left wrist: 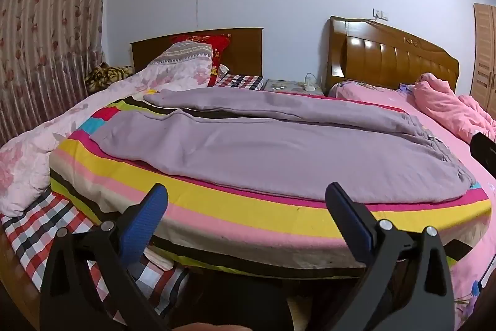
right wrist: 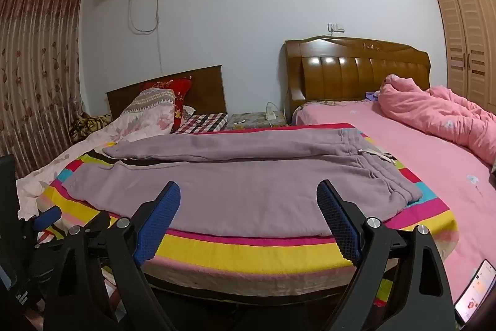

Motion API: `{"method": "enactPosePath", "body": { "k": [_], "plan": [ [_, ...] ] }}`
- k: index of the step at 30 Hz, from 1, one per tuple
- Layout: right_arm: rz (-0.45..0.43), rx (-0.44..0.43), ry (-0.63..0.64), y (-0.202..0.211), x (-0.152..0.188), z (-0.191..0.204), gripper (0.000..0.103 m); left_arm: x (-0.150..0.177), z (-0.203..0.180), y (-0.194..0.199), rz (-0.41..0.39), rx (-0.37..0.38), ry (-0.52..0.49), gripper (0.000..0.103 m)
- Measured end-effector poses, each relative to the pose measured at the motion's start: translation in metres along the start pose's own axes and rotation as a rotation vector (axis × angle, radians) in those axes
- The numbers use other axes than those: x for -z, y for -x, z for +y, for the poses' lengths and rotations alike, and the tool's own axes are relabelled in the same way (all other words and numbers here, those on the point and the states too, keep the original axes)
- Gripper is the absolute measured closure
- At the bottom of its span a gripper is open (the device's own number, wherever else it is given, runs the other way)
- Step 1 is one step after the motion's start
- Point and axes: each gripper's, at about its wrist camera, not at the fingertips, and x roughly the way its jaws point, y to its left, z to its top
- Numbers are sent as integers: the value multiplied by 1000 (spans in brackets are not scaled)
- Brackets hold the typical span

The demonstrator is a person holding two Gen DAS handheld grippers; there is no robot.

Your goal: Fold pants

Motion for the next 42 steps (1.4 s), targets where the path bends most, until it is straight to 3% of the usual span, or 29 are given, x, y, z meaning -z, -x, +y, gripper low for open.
{"method": "enactPosePath", "body": {
  "k": [42],
  "plan": [
    [46, -7, -14, -6, 8, -3, 16, 6, 5, -9, 41, 25, -15, 1]
  ]
}}
